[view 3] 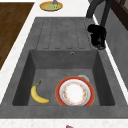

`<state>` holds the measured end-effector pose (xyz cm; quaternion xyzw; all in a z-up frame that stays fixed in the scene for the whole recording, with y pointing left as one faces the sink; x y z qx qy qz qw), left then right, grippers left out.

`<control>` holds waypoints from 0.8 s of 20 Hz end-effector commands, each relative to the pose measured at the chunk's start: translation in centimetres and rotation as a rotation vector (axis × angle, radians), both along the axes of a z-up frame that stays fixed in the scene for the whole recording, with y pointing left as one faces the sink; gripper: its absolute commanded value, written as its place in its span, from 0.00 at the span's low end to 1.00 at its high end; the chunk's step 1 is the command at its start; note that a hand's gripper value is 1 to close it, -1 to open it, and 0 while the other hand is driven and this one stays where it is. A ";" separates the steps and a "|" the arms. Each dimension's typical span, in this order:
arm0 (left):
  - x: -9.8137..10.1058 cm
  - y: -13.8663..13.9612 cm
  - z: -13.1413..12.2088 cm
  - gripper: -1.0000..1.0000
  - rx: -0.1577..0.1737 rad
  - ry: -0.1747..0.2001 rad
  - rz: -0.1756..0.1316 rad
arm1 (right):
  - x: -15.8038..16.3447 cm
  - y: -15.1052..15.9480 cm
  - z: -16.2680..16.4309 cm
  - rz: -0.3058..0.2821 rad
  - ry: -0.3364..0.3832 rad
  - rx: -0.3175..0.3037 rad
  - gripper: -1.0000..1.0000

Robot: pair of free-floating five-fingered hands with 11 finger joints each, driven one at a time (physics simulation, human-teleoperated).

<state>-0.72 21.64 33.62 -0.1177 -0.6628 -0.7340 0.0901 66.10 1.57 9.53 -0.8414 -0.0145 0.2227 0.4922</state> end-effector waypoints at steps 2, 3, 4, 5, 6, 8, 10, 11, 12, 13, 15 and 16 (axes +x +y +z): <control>0.0 0.0 0.0 0.50 0.000 0.000 0.000 | 0.8 3.1 -0.6 -0.002 -0.005 -0.001 1.00; 0.0 0.0 0.0 0.50 0.000 0.000 0.000 | 0.5 2.6 -0.3 0.027 0.002 -0.002 1.00; 0.0 0.0 0.0 0.50 0.000 0.000 0.000 | -0.1 0.0 0.1 -0.009 -0.012 -0.020 1.00; 0.0 0.0 0.0 0.50 0.000 0.000 0.000 | 0.0 -0.1 0.0 0.008 -0.007 -0.007 1.00; 0.0 0.0 0.0 0.50 0.000 0.000 0.000 | -0.2 -0.2 0.0 0.024 0.002 -0.008 0.00; 0.0 0.0 0.0 0.50 0.000 0.000 0.000 | 0.0 -0.3 -0.2 0.013 0.016 0.023 0.00; 0.0 0.0 0.0 0.50 0.000 0.000 0.000 | -1.5 -1.3 1.3 -0.008 -0.034 0.083 0.00; 0.0 0.0 0.0 0.50 0.000 0.000 0.000 | -1.3 -1.6 1.9 0.003 -0.012 0.117 0.00; 0.0 0.0 0.0 0.50 0.000 0.000 0.000 | -1.4 -1.9 2.3 0.009 -0.004 0.138 0.00; 0.0 0.0 0.0 0.50 0.000 0.000 0.000 | -1.5 -2.2 2.9 0.012 0.003 0.155 0.00; 0.0 0.0 0.0 0.50 0.000 0.000 0.000 | -1.4 -2.6 3.5 0.012 0.010 0.209 0.00; 0.0 0.0 0.0 0.50 0.000 0.000 0.000 | -1.4 -2.9 3.9 0.015 0.015 0.228 0.00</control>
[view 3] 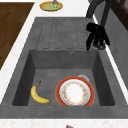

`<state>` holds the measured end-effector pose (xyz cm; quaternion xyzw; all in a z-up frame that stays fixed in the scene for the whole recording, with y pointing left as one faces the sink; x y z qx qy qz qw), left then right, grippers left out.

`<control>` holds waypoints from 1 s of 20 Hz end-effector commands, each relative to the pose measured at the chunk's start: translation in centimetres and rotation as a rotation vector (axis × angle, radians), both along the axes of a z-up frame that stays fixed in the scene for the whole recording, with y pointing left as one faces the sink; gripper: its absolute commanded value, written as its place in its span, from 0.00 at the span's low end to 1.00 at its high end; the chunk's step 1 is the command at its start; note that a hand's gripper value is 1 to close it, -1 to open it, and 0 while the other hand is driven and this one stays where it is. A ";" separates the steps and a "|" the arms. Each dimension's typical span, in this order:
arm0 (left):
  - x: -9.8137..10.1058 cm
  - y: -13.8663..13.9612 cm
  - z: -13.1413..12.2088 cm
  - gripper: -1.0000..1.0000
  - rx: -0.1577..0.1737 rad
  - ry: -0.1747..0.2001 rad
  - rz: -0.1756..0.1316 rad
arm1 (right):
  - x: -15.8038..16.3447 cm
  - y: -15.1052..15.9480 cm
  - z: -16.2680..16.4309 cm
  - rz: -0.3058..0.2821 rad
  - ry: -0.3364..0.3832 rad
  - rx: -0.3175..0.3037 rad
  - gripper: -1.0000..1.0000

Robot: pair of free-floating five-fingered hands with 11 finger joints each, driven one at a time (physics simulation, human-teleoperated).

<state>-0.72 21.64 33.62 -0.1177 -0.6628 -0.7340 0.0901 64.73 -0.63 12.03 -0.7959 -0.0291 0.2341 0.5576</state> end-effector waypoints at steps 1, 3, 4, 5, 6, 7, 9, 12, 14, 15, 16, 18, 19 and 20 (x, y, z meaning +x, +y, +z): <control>0.0 0.0 0.0 0.50 0.000 0.000 0.000 | -0.2 -0.8 1.8 0.005 -0.007 0.087 0.00; 0.0 0.0 0.0 0.50 0.000 0.000 0.000 | -0.2 -1.1 2.3 0.010 0.003 0.127 0.00; 0.0 0.0 0.0 0.50 0.000 0.000 0.000 | -0.2 -1.3 2.6 0.009 0.004 0.145 0.00; 0.0 0.0 0.0 0.50 0.000 0.000 0.000 | -0.2 -1.5 3.0 0.007 0.006 0.160 0.00; 0.0 0.0 0.0 0.50 0.000 0.000 0.000 | -0.2 -1.6 3.3 0.004 0.003 0.176 0.00; 0.0 0.0 0.0 0.50 0.000 0.000 0.000 | -0.3 -1.8 3.7 0.003 0.004 0.193 0.00; 0.0 0.0 0.0 0.50 0.000 0.000 0.000 | -0.3 -2.1 4.3 0.004 0.007 0.229 0.00; 0.0 0.0 0.0 0.50 0.000 0.000 0.000 | -0.5 -2.6 5.5 -0.001 0.007 0.281 0.00; 0.0 0.0 0.0 0.50 0.000 0.000 0.000 | -0.7 -3.1 6.6 -0.001 0.005 0.309 0.00; 0.0 0.0 0.0 0.50 0.000 0.000 0.000 | -0.8 -3.4 7.2 -0.001 0.009 0.321 0.00; 0.0 0.0 0.0 0.50 0.000 0.000 0.000 | -0.9 -3.6 7.7 0.000 0.014 0.338 0.00; 0.0 0.0 0.0 0.50 0.000 0.000 0.000 | -1.0 -4.0 8.6 0.007 0.016 0.379 0.00; 0.0 0.0 0.0 0.50 0.000 0.000 0.000 | -1.2 -4.2 9.0 0.008 0.017 0.398 0.00; 0.0 0.0 0.0 0.50 0.000 0.000 0.000 | -1.6 -4.9 9.3 0.014 0.018 0.421 0.00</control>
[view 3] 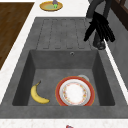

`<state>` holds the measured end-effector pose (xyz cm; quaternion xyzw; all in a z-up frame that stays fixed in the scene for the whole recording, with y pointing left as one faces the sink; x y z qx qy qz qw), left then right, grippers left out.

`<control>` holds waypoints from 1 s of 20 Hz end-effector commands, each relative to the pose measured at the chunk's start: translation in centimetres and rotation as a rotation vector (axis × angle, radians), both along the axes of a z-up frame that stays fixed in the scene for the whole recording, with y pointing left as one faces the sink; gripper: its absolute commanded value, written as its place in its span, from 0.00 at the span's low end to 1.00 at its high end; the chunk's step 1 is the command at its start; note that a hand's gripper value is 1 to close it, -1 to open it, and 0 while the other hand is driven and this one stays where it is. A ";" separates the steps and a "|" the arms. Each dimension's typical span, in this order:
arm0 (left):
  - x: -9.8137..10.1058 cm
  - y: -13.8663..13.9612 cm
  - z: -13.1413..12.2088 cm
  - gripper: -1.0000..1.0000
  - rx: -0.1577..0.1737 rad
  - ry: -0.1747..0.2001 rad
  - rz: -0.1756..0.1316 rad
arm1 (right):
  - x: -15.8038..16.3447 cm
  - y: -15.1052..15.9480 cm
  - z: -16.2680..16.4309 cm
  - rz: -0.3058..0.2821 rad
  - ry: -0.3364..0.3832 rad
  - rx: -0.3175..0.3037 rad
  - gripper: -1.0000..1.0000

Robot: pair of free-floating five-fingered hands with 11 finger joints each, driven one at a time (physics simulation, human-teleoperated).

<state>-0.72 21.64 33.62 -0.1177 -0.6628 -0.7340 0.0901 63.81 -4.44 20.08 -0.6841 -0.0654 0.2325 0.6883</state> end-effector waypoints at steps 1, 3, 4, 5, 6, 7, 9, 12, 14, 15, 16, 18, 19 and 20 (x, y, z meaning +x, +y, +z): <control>0.0 0.0 0.0 0.50 0.000 0.000 0.000 | -1.1 -1.3 1.6 0.021 -0.005 0.086 0.00; 0.0 0.0 0.0 0.50 0.000 0.000 0.000 | -1.7 -2.3 1.6 0.039 -0.018 0.093 0.00; 0.0 0.0 0.0 0.50 0.000 0.000 0.000 | -2.0 -2.6 1.6 0.053 -0.019 0.094 0.00; 0.0 0.0 0.0 0.50 0.000 0.000 0.000 | -2.3 -3.0 1.7 0.069 -0.019 0.091 0.00; 0.0 0.0 0.0 0.50 0.000 0.000 0.000 | -2.7 -3.2 1.5 0.091 -0.017 0.085 0.00; 0.0 0.0 0.0 0.50 0.000 0.000 0.000 | -3.1 -3.6 1.6 0.116 -0.011 0.065 0.00; 0.0 0.0 0.0 0.50 0.000 0.000 0.000 | -3.4 -4.1 1.5 0.135 0.005 0.037 0.00; 0.0 0.0 0.0 0.50 0.000 0.000 0.000 | -3.5 -4.4 1.4 0.204 0.014 0.023 0.00; 0.0 0.0 0.0 0.50 0.000 0.000 0.000 | -3.6 -4.7 1.3 0.250 0.014 0.020 0.00; 0.0 0.0 0.0 0.50 0.000 0.000 0.000 | -3.7 -4.8 1.2 0.273 0.020 0.018 0.00; 0.0 0.0 0.0 0.50 0.000 0.000 0.000 | -3.8 -4.9 1.0 0.298 0.026 0.016 0.00; 0.0 0.0 0.0 0.50 0.000 0.000 0.000 | -4.2 -4.9 0.1 0.346 0.031 0.029 0.00; 0.0 0.0 0.0 0.50 0.000 0.000 0.000 | -4.4 -5.0 -0.1 0.372 0.030 0.030 0.00; 0.0 0.0 0.0 0.50 0.000 0.000 0.000 | -4.6 -5.0 -0.4 0.399 0.029 0.033 0.00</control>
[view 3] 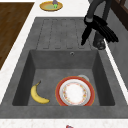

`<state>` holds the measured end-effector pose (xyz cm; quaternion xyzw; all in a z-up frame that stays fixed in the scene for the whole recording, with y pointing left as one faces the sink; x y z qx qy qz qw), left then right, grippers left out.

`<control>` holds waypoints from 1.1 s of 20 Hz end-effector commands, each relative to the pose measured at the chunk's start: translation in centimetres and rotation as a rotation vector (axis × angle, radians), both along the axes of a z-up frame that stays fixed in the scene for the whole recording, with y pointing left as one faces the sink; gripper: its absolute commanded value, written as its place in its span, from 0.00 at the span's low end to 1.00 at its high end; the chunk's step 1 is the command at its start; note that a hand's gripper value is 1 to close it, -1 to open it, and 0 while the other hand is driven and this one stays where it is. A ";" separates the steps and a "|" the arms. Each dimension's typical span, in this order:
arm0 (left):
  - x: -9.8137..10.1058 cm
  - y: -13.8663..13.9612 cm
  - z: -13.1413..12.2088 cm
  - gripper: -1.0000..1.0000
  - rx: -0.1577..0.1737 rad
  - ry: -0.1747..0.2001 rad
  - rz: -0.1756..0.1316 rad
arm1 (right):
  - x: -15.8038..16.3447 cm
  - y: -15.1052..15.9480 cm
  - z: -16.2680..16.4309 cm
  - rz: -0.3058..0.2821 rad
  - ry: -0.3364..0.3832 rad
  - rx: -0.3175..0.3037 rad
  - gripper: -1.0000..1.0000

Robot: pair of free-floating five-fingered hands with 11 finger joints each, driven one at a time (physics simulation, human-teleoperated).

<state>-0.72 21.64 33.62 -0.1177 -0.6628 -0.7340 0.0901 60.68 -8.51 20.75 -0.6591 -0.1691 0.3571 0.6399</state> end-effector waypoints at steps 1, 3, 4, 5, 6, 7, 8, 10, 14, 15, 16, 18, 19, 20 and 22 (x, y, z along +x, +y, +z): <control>0.0 0.0 0.0 0.50 0.000 0.000 0.000 | -1.4 -0.8 -2.0 0.079 0.025 0.046 0.00; 0.0 0.0 0.0 0.50 0.000 0.000 0.000 | -1.4 -0.8 -2.6 0.141 0.017 0.045 0.00; 0.0 0.0 0.0 0.50 0.000 0.000 0.000 | -1.3 -0.8 -3.4 0.168 0.031 0.036 0.00; 0.0 0.0 0.0 0.50 0.000 0.000 0.000 | -1.3 -0.9 -3.6 0.192 0.026 0.029 0.00; 0.0 0.0 0.0 0.50 0.000 0.000 0.000 | -1.2 -0.9 -3.6 0.221 0.013 0.017 0.00; 0.0 0.0 0.0 0.50 0.000 0.000 0.000 | -1.2 -1.0 -3.9 0.238 0.010 0.021 0.00; 0.0 0.0 0.0 0.50 0.000 0.000 0.000 | -1.4 -1.1 -4.2 0.257 0.012 0.025 0.00; 0.0 0.0 0.0 0.50 0.000 0.000 0.000 | -1.8 -1.3 -4.7 0.291 0.020 0.039 0.00; 0.0 0.0 0.0 0.50 0.000 0.000 0.000 | -3.3 -2.1 -5.4 0.351 0.040 0.082 0.00; 0.0 0.0 0.0 0.50 0.000 0.000 0.000 | -3.7 -2.3 -5.5 0.366 0.046 0.091 0.00; 0.0 0.0 0.0 0.50 0.000 0.000 0.000 | -4.2 -2.5 -5.7 0.387 0.050 0.098 0.00; 0.0 0.0 0.0 0.50 0.000 0.000 0.000 | -5.4 -3.0 -5.7 0.411 0.048 0.123 0.00; 0.0 0.0 0.0 0.50 0.000 0.000 0.000 | -5.9 -3.3 -5.7 0.427 0.047 0.135 0.00; 0.0 0.0 0.0 0.50 0.000 0.000 0.000 | -6.5 -3.5 -5.8 0.442 0.047 0.146 0.00; 0.0 0.0 0.0 0.50 0.000 0.000 0.000 | -7.6 -4.0 -5.9 0.468 0.048 0.165 0.00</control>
